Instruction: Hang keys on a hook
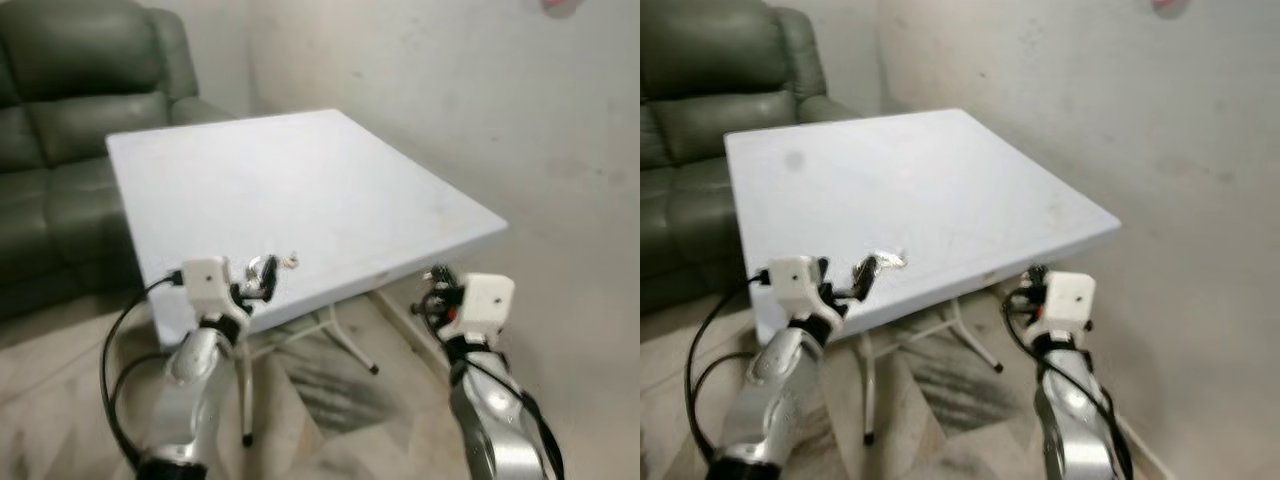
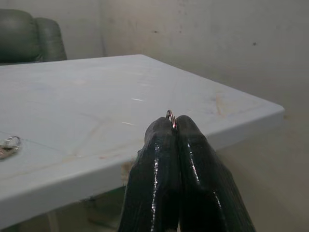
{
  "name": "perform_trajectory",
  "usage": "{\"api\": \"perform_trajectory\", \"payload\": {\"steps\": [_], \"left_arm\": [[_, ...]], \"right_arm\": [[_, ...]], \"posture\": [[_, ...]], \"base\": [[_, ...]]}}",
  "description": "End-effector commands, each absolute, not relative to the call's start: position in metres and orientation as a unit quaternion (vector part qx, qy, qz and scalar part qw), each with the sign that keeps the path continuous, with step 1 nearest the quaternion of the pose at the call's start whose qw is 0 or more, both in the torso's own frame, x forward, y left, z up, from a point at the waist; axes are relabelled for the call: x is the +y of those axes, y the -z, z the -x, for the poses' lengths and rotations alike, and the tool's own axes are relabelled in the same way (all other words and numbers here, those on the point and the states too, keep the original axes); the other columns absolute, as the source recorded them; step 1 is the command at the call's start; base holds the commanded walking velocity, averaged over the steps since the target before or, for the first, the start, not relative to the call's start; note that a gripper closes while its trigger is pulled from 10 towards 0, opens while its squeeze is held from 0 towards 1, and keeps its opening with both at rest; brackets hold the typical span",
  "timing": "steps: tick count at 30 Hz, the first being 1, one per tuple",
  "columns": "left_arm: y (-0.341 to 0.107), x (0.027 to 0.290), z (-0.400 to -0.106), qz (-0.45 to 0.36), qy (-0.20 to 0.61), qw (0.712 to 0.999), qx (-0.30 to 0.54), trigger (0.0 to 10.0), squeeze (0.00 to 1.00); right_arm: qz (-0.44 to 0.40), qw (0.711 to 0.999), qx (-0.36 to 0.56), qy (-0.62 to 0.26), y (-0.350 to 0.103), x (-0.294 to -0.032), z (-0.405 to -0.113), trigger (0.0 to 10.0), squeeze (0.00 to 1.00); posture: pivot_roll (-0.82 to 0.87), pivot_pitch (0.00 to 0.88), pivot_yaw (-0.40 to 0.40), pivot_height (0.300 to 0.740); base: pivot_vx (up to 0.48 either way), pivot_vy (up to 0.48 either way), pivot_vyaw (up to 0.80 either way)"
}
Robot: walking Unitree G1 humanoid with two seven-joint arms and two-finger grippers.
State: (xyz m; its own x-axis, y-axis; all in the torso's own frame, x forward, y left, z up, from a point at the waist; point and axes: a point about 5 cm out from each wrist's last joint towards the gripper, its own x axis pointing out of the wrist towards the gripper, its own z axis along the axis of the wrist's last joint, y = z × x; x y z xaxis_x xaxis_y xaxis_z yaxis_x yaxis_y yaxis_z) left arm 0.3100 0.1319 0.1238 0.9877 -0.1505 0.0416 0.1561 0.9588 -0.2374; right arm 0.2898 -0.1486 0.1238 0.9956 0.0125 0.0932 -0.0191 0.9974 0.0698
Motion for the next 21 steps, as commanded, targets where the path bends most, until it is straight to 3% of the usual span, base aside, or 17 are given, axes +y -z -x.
{"api": "perform_trajectory", "payload": {"steps": [1,21], "left_arm": [[-0.1267,0.1273,-0.3119,0.118,0.082,0.990,-0.009,10.0,0.00],[-0.1270,0.1256,-0.3117,0.113,0.088,0.990,-0.005,10.0,0.00]], "right_arm": [[-0.035,0.998,-0.056,0.001,-0.1298,-0.1523,-0.2909,10.0,0.00],[-0.039,0.998,-0.053,0.006,-0.1295,-0.1520,-0.2898,10.0,0.00]], "posture": [[0.05,0.000,-0.040,0.740],[0.04,0.000,-0.034,0.740]], "base": [[0.000,0.000,-0.66],[0.000,0.000,-0.66]]}}
